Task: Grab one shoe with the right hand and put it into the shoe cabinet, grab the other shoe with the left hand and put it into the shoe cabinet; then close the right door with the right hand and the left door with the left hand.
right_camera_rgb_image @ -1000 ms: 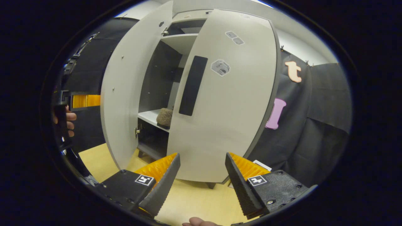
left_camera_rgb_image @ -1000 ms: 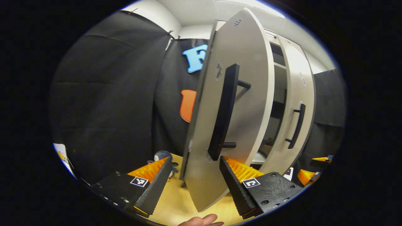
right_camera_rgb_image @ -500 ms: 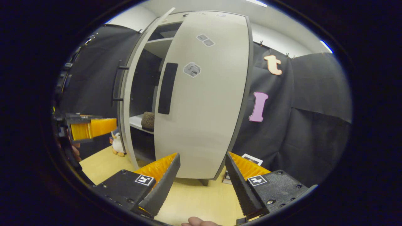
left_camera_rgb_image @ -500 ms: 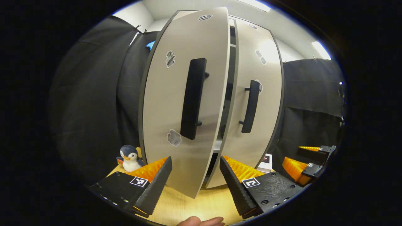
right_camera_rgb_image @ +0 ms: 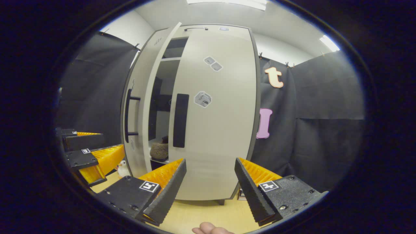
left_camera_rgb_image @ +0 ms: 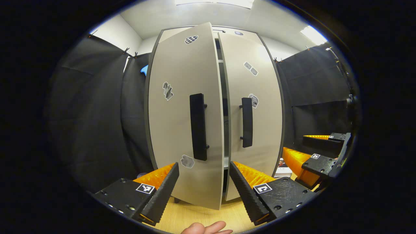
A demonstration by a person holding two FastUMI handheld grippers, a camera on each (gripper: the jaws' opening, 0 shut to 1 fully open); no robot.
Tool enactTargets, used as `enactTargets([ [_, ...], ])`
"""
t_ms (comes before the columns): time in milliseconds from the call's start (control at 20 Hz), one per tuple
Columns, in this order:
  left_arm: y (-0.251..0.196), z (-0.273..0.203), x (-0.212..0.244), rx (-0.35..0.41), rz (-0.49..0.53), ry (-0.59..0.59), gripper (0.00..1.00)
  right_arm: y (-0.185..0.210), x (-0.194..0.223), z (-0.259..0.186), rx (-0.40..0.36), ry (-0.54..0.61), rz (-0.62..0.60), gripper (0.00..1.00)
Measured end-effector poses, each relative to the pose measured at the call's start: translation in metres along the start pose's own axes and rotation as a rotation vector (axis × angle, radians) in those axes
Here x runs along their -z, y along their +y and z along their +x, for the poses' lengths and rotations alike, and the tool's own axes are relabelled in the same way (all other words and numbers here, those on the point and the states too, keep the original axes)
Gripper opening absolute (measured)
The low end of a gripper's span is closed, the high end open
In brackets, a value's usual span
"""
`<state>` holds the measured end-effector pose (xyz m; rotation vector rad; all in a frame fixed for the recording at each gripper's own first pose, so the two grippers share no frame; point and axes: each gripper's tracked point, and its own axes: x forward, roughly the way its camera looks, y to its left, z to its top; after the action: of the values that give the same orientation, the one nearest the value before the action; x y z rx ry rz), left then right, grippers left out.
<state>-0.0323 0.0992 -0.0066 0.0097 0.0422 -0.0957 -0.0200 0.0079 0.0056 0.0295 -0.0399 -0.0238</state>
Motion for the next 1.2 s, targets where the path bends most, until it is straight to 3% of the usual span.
enactTargets([
  [300,0.006,-0.008,0.012,0.009,-0.028,0.017,0.94,0.032,0.003,-0.012,-0.007,0.029,0.017,0.98],
  [450,0.015,-0.012,0.002,-0.011,-0.047,-0.006,0.94,0.033,-0.009,-0.012,-0.006,-0.003,0.0,0.97],
  [650,0.018,-0.013,0.004,-0.024,-0.039,-0.003,0.94,0.033,-0.001,-0.008,-0.016,0.043,0.01,0.97],
  [1200,0.038,-0.01,0.029,-0.06,-0.129,0.112,0.95,0.039,0.011,0.011,-0.045,0.081,-0.013,0.97],
])
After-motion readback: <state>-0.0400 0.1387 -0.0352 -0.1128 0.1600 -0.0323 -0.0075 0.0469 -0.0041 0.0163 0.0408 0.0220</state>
